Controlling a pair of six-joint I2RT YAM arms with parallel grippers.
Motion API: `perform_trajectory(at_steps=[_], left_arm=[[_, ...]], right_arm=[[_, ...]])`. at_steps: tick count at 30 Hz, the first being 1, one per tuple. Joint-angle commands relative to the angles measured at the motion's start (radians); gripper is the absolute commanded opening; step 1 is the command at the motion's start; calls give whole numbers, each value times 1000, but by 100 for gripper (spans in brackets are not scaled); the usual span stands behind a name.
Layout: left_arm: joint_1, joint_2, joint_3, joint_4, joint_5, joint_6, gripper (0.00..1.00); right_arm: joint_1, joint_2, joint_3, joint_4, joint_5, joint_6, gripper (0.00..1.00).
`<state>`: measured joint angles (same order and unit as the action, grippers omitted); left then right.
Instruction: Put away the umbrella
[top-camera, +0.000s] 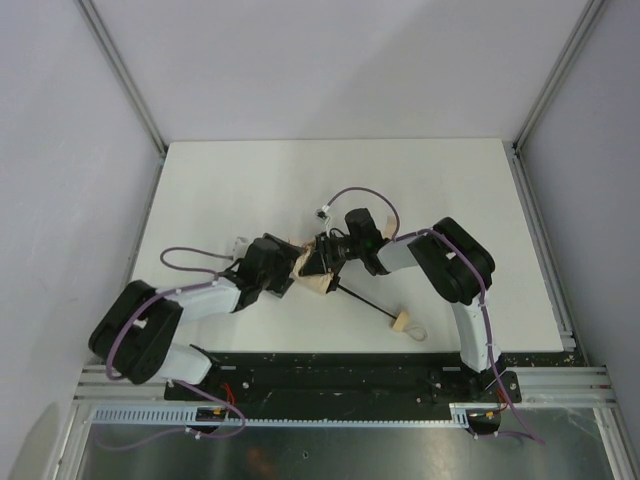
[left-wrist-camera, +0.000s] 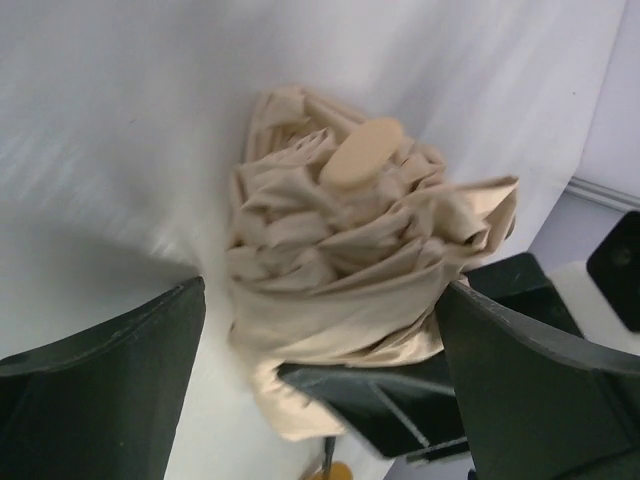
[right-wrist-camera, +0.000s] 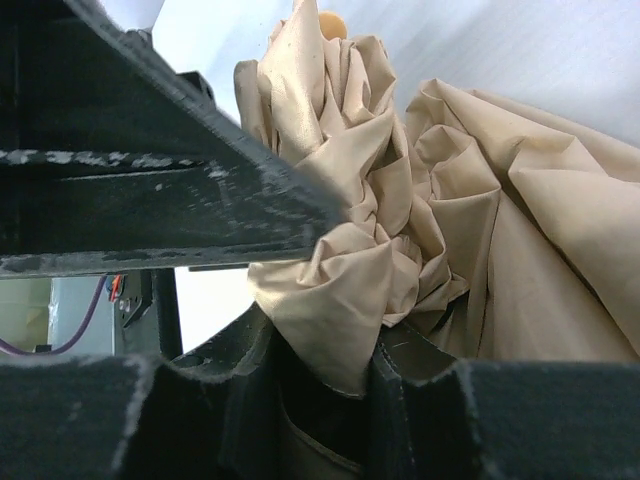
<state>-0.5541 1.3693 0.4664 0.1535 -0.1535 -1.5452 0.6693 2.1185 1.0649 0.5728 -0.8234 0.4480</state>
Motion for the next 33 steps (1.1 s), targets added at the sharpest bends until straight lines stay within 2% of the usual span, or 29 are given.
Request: perform_trajectory(at_steps=[1,4,9,14,17,18,20,22,27,30,33], left_arm=[[-6,112,70,-3,-69,38,100],[-3,174,79,17,-95,65,97],[-2,202,45,60,-134,109,79],[-2,172,-3,89,-116,139,54],[-2,156,-21,95,-97,156,24],[-2,152,-25,97,-89,160,18],[-3,144,-29,97,-66,170,11],[-4,132,-35,97,-44,178,9],[-5,81,-74,76,13,148,1],[-2,60,-51,-64,39,110,0],[-1,41,-44,-137,66,69,0]], right_arm=[[30,77,-62,-246,16,-78,0],[28,73,-62,-255,-1,-92,0],[30,67,-62,-245,-31,-97,0],[32,56,-62,-253,-45,-109,0],[34,46,-63,-238,-48,-95,0],[35,38,-62,-247,-42,-98,0],[38,14,-62,-278,-3,-113,2],[41,-16,-62,-313,47,-137,10],[55,-139,-56,-435,235,-209,45],[90,-239,-56,-529,418,-273,65],[153,-313,-58,-594,632,-348,79]])
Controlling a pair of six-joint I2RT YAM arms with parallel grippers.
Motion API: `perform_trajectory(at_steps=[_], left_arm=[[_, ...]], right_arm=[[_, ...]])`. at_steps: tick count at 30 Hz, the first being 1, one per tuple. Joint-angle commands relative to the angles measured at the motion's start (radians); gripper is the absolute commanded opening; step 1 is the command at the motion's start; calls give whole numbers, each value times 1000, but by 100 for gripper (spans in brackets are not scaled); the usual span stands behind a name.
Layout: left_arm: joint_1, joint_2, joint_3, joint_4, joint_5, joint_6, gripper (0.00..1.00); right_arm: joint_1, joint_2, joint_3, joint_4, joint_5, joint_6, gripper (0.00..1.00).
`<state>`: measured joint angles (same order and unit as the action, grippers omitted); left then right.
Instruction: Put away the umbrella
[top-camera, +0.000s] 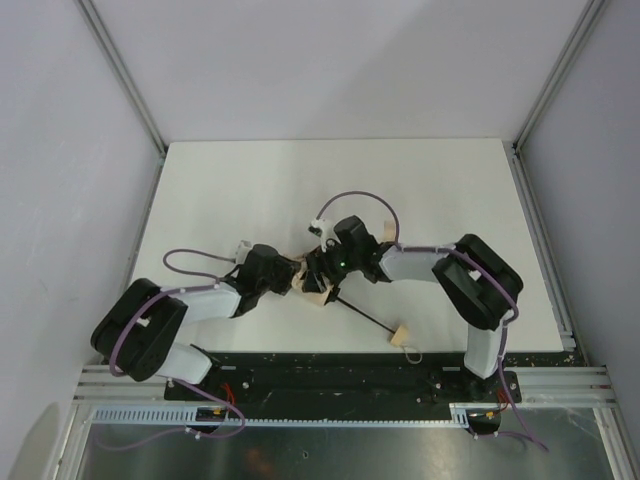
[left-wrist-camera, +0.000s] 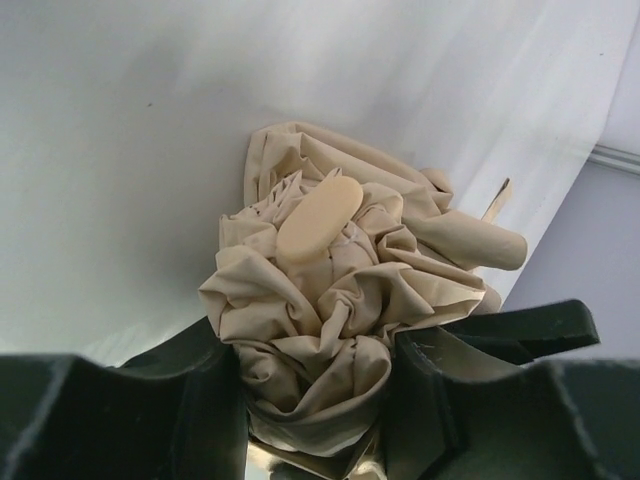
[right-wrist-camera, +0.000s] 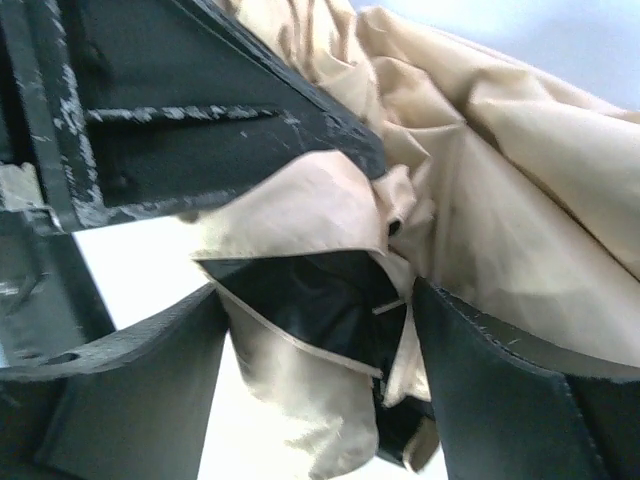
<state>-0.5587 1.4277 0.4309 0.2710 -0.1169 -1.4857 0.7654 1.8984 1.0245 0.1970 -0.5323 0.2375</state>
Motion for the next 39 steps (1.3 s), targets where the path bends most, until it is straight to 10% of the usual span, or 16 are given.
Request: perform_trajectory(at_steps=[1,9,19,27,39], left_arm=[[3,-24,-11,-260,39,-3,0],[12,-22,11,-331,81,-42,0],[18,-25,21,-351,164,-99,0],[23,-125,-16,-349,130,-108,1],[97,-554,-120,-292,-32,86,97]], right_arm=[[91,-111,-19,-224,423,-164,83],[344,-158,-77,-46,930,-381,89],[428,16,-38,69,1128,-488,85],[394,88,-15,-7,1002,-380,10],[191,125,-29,-46,273,-255,0]])
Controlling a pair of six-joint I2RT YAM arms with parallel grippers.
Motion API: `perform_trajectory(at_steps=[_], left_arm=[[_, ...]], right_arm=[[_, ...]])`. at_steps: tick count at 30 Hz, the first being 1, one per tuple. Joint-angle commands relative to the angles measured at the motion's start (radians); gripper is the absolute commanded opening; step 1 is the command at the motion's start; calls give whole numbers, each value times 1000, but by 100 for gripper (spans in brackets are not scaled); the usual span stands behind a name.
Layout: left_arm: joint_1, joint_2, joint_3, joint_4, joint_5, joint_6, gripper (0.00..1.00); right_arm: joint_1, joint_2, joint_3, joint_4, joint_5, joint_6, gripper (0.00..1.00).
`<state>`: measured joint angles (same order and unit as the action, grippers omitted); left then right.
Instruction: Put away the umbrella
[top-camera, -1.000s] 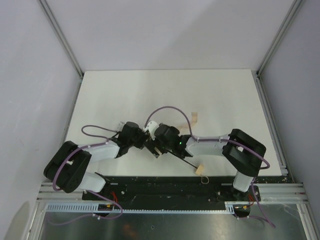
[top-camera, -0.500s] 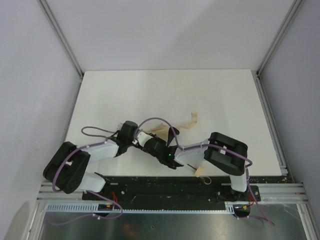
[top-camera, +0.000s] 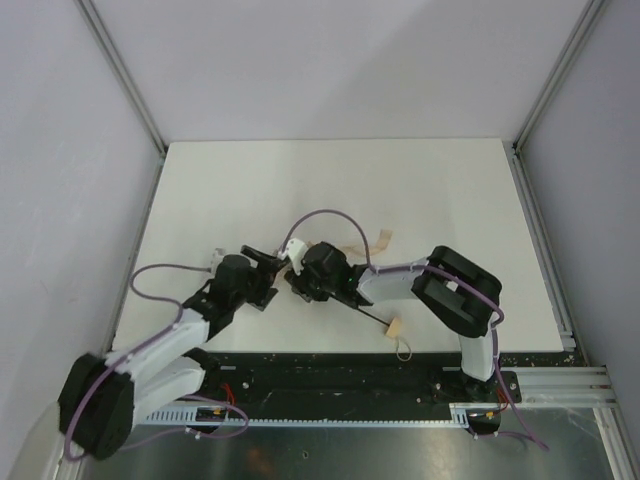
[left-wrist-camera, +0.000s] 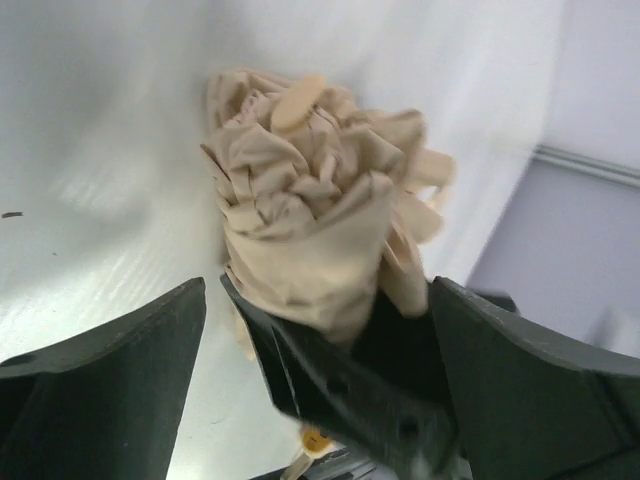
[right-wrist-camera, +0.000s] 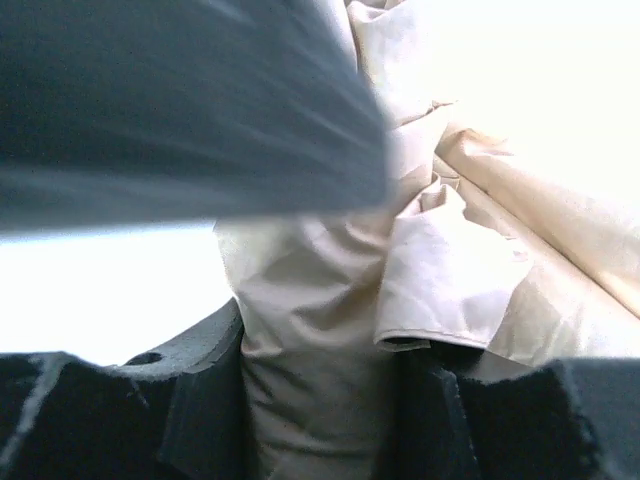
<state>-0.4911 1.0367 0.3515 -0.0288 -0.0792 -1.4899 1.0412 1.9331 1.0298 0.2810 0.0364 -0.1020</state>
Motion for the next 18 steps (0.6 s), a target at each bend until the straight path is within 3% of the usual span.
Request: perform_trajectory(at_steps=[1,7,11,18], left_arm=[[37,-203,-53,8,-76,101,98],[62,-294,-107,36,-30,58,99],[64,-199,-98,140,34,29,99],[29,22,1,175,86,-5,99]], right_arm=[[-104,94,-34,-123,-356,91,0],[-216,129,-35,-65,-638,197,0],[-263,182,-18,-25,-744,261,0],[-295,218,-10,-18,-781,315,0]])
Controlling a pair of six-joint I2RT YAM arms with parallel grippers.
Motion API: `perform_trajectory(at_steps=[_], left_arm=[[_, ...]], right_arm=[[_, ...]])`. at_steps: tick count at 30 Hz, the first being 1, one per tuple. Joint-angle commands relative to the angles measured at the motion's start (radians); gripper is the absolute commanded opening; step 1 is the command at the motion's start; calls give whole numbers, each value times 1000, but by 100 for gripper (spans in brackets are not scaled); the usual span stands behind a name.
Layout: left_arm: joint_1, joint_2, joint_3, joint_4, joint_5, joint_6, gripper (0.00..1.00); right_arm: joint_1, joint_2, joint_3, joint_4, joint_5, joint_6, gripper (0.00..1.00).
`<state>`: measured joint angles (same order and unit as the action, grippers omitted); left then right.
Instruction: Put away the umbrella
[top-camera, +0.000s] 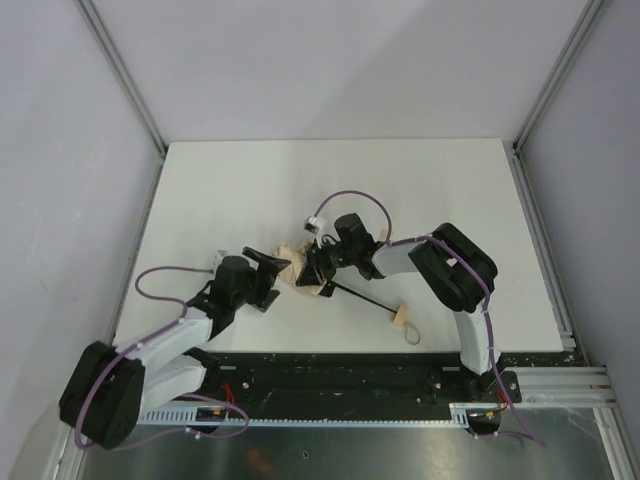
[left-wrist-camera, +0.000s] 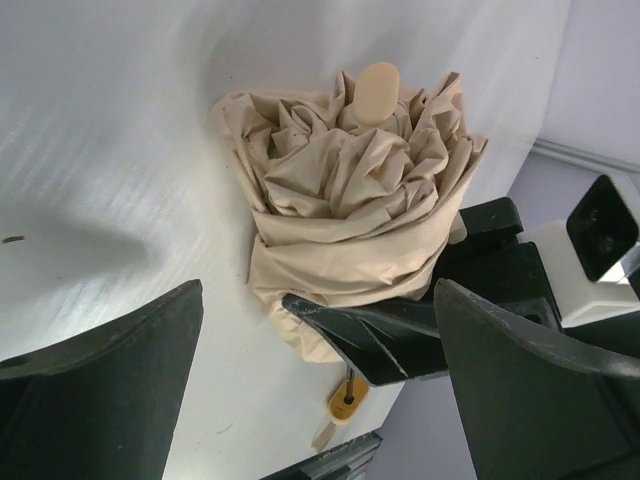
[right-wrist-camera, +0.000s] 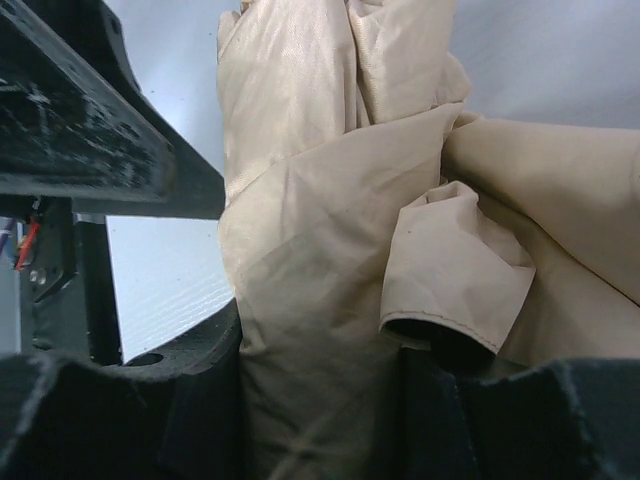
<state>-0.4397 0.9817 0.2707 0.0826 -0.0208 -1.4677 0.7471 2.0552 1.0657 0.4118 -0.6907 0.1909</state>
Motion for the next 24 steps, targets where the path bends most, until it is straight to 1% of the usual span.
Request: perform_trajectory(at_steps=[1,8,12,15,16,17,18,20,24], left_arm=[[-31,104,94,69,26,-30,99],[-67,288,153,130,-29,-25,100],[-85,400,160,137,-43,-54,99],[-88,480,149,164,-57,-63,96],[-88,508,152,178,-56,-51,93],[-86,532,153,187,-52,-34,88],[-85,551,148,201,-50,-20,81],[-88,566,119,233,-55,-7,64],[-90,547,55,269,-65,-12,39]], right_arm=[[-2,95,-46,-145,-57,25,0],[-7,95,-46,-149,-80,22,0],[-6,79,-46,-156,-98,11,0],[-3,70,-47,-168,-115,-3,0],[1,67,-47,-169,-120,-9,0],[6,63,-48,-170,-119,-16,0],[12,58,-47,-171,-120,-21,0],[21,43,-48,-172,-118,-32,0],[26,-7,-46,-184,-119,-50,0]])
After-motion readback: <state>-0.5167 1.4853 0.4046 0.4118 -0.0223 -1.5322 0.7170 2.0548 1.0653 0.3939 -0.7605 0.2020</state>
